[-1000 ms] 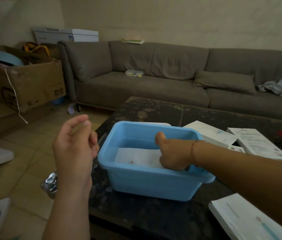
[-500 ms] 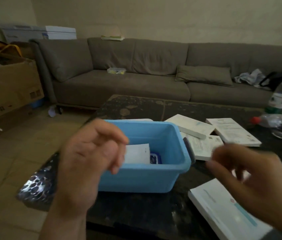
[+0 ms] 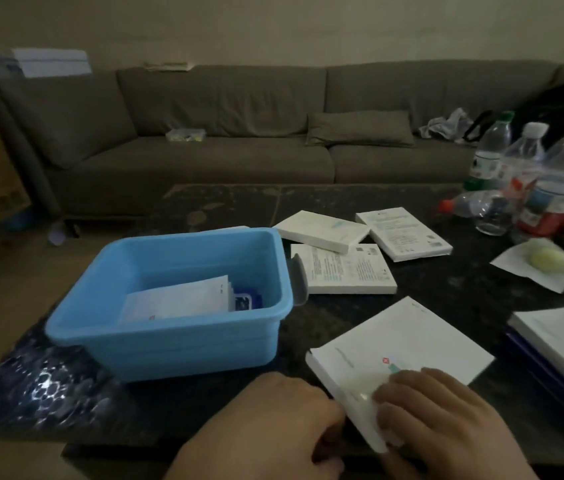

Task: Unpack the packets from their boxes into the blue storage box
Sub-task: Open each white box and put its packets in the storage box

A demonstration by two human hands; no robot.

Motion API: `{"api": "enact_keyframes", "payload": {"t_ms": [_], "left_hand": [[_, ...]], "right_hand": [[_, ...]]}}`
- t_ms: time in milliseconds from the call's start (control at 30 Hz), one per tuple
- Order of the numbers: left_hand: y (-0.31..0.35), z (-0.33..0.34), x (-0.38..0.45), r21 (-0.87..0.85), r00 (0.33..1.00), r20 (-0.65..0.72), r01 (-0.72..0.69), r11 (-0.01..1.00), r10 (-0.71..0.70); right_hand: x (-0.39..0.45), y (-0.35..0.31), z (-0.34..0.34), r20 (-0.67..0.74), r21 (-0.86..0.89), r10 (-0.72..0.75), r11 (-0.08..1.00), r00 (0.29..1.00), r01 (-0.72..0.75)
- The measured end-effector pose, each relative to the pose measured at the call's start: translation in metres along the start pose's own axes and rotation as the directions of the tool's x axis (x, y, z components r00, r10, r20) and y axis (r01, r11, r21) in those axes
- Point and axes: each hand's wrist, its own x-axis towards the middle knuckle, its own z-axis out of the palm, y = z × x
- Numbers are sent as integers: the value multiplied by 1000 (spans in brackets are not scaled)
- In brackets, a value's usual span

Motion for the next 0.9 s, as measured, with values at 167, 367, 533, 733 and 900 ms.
{"api": "enact_keyframes", "payload": {"t_ms": [167, 367, 533, 733, 900], "left_hand": [[18, -40, 53, 121, 951, -304, -18, 992, 54], [16, -20, 74, 157, 819, -535, -143, 977, 206], [17, -8, 87, 168, 842, -508, -109, 980, 181], [21, -7, 94, 218, 803, -572, -50, 975, 169], [19, -5, 89, 305, 656, -703, -70, 950, 274]], "right_hand": [[3, 8, -6, -121, 394, 372, 869, 920, -299], [6, 12, -14, -228, 564, 591, 728, 774, -390], [8, 11, -14, -297, 589, 633, 711, 715, -385], [11, 10, -17, -318, 585, 642, 712, 698, -388], [11, 8, -22, -322, 608, 645, 702, 693, -371]]}}
